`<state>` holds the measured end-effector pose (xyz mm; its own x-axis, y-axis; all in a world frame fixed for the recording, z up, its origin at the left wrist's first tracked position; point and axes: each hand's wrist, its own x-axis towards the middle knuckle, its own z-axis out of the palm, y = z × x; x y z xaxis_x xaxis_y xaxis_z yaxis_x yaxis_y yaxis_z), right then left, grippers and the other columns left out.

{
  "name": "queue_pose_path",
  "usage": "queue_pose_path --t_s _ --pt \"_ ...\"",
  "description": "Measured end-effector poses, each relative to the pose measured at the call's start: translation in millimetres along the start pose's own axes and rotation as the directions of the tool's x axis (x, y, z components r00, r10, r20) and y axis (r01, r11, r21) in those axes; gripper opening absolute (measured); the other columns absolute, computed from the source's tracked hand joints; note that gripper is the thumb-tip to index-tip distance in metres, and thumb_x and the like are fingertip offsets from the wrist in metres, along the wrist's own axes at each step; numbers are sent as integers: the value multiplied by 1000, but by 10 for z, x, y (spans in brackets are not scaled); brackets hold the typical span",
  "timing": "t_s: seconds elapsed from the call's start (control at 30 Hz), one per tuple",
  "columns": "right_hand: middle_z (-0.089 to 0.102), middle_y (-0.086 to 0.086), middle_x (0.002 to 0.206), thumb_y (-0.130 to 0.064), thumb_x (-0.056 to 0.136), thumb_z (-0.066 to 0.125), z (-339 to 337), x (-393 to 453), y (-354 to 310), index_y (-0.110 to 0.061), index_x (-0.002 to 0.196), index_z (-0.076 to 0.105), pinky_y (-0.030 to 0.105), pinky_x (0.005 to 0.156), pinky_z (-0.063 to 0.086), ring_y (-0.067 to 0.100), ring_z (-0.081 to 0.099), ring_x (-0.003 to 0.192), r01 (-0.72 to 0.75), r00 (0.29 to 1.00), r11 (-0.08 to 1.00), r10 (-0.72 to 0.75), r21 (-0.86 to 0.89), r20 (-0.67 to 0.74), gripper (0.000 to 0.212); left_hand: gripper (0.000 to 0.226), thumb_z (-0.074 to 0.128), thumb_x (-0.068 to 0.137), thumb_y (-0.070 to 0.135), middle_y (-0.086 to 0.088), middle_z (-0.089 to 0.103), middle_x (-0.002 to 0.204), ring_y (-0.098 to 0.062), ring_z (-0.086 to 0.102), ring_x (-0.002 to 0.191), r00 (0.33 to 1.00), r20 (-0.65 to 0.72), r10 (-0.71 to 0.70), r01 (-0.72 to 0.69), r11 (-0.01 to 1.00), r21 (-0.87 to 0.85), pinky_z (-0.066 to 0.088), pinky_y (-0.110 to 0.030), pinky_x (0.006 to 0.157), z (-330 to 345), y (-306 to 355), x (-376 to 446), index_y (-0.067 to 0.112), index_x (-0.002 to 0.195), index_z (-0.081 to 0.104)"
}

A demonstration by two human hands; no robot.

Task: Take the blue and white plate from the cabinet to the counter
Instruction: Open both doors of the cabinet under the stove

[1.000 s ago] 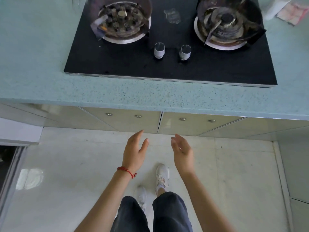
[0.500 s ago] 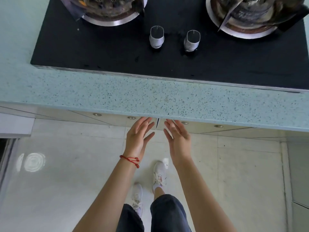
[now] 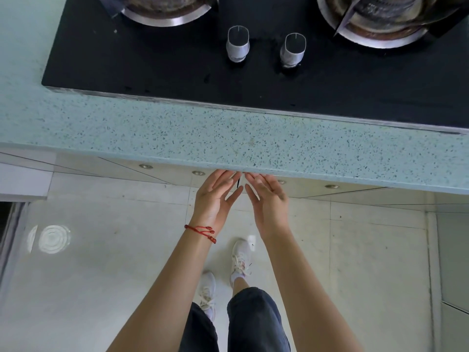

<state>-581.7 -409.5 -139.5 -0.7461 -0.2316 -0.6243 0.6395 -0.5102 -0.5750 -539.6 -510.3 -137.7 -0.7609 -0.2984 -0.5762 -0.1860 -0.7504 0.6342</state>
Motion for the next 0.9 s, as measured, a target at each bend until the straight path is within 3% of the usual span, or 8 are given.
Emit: queue_pose_path --t_s 0.07,0.13,0.33,0.43,0.57,0.73,0.9 --pt "68 4 87 8 86 50 -22 -55 22 -10 88 56 28 87 49 10 67 86 -2 1000 1000 2 -18 -14 20 26 49 85 -2 -5 63 110 -20 59 111 1000 -26 -2 2 1000 5 51 -30 84 -29 -21 -44 12 105 58" --pt "70 1 81 9 86 50 -52 -116 52 -12 86 56 28 88 48 9 68 82 -1 999 1000 0 -30 -37 21 27 50 85 -1 -6 63 111 -16 61 108 1000 -29 6 -5 999 44 50 -30 87 -59 -44 -93 11 109 58" --pt "70 -6 68 8 84 53 -196 -347 139 -12 78 56 25 84 49 7 66 76 14 997 989 -25 -146 -73 21 15 52 85 -1 -6 67 94 -13 66 94 996 -63 56 -47 989 138 55 -21 76 -167 -106 -289 9 91 62" --pt "67 0 69 6 82 57 -265 -470 191 -11 74 57 25 81 49 11 63 75 24 992 971 -52 -236 -114 19 9 54 85 3 -6 69 89 -18 67 92 988 -125 93 -66 977 205 55 -21 75 -245 -167 -384 8 87 62" --pt "61 7 68 -4 81 63 -323 -572 271 -8 71 56 29 82 49 16 58 70 19 963 937 -111 -348 -246 14 8 61 83 17 -10 70 84 -14 69 78 929 -316 191 -49 912 408 56 -28 75 -257 -278 -466 11 81 65" --pt "55 -2 56 -23 73 75 -309 -607 363 -14 60 50 24 68 47 8 55 57 -26 902 891 -175 -453 -395 29 23 66 78 23 -2 66 60 -10 63 56 840 -451 303 -10 839 545 53 -27 64 -209 -332 -507 16 57 62" --pt "51 3 61 -27 69 75 -244 -584 395 -16 60 47 23 53 40 15 47 56 -61 859 837 -234 -544 -456 32 28 71 75 22 -4 62 59 -10 60 52 801 -499 330 7 829 559 48 -24 60 -159 -369 -517 -4 74 60"
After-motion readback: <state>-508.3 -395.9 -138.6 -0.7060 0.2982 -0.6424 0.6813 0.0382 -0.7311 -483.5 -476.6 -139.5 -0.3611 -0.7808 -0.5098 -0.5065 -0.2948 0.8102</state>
